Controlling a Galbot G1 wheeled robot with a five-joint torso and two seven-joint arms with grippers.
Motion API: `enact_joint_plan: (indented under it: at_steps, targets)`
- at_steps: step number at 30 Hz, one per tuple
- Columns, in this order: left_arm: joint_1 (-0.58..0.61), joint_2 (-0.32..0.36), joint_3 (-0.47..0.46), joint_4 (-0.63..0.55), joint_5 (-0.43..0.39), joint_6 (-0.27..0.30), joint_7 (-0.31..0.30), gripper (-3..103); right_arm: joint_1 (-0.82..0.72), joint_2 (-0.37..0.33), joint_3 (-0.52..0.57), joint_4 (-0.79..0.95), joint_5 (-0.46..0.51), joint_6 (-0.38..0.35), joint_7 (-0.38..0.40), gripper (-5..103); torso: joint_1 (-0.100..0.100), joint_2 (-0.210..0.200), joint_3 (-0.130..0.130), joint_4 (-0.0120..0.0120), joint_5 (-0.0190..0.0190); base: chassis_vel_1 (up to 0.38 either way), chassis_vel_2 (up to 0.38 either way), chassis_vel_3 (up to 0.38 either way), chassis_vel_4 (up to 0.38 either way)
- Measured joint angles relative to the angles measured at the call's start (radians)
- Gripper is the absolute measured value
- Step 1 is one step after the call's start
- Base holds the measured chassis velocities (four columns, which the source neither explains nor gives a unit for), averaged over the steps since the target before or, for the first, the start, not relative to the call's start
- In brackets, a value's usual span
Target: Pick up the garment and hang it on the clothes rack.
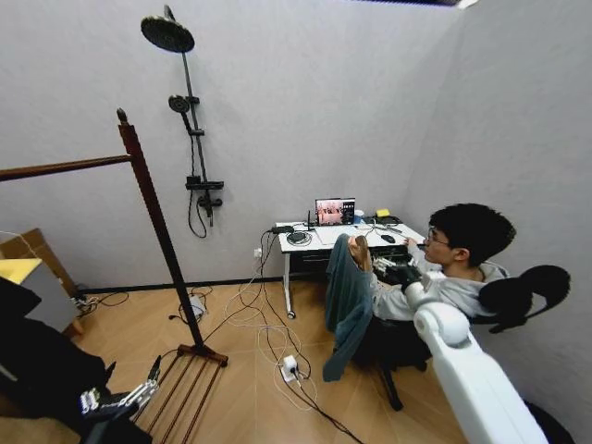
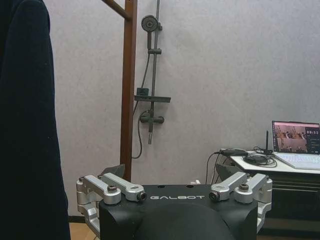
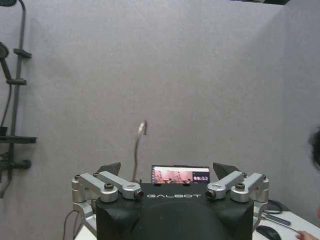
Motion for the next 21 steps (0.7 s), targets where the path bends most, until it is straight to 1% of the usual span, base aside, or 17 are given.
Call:
enact_joint_plan:
  at_steps: [1, 3, 7, 9, 10, 12, 15, 17, 21]
  targets:
    - [0.0, 0.0, 0.0, 0.0, 0.0, 0.0, 0.0, 100, 0.0, 0.0, 0.0, 0.0, 0.0, 0.0, 0.0, 100, 0.0, 0.0, 0.0, 0.0, 0.0, 0.0, 0.0, 0.0, 0.0]
    - [0.0, 0.0, 0.0, 0.0, 0.0, 0.0, 0.0, 100, 0.029, -0.001, -0.03, -0.009, 0.046, 0.002, -0.02, 100, 0.0, 0.0, 0.0, -0.0003, 0.0002, 0.0, 0.0, 0.0, 0.0]
    - [0.0, 0.0, 0.0, 0.0, 0.0, 0.0, 0.0, 100, 0.048, 0.01, -0.062, -0.016, 0.06, -0.015, -0.016, 100, 0.0, 0.0, 0.0, -0.0004, 0.0001, 0.0, 0.0, 0.0, 0.0]
    - [0.0, 0.0, 0.0, 0.0, 0.0, 0.0, 0.0, 100, 0.07, 0.032, -0.086, -0.042, 0.056, -0.035, 0.018, 100, 0.0, 0.0, 0.0, -0.0004, 0.0002, 0.0, 0.0, 0.0, 0.0]
    - [0.0, 0.0, 0.0, 0.0, 0.0, 0.0, 0.0, 100, 0.07, 0.032, -0.086, -0.042, 0.056, -0.035, 0.018, 100, 0.0, 0.0, 0.0, -0.0004, 0.0002, 0.0, 0.0, 0.0, 0.0]
    - [0.0, 0.0, 0.0, 0.0, 0.0, 0.0, 0.0, 100, 0.093, 0.057, -0.104, -0.069, 0.041, -0.06, 0.063, 100, 0.0, 0.0, 0.0, -0.0003, 0.0001, 0.0, 0.0, 0.0, 0.0]
    - [0.0, 0.0, 0.0, 0.0, 0.0, 0.0, 0.0, 100, 0.1, 0.064, -0.112, -0.079, 0.039, -0.067, 0.078, 100, 0.0, 0.0, 0.0, -0.0004, 0.0001, 0.0, 0.0, 0.0, 0.0]
    - [0.0, 0.0, 0.0, 0.0, 0.0, 0.0, 0.0, 100, 0.115, 0.079, -0.129, -0.102, 0.034, -0.077, 0.11, 100, 0.0, 0.0, 0.0, -0.0004, 0.0001, 0.0, 0.0, 0.0, 0.0]
    - [0.0, 0.0, 0.0, 0.0, 0.0, 0.0, 0.0, 100, 0.13, 0.091, -0.14, -0.131, 0.023, -0.079, 0.11, 101, 0.0, 0.0, 0.0, -0.0003, 0.0001, 0.0, 0.0, 0.0, 0.0]
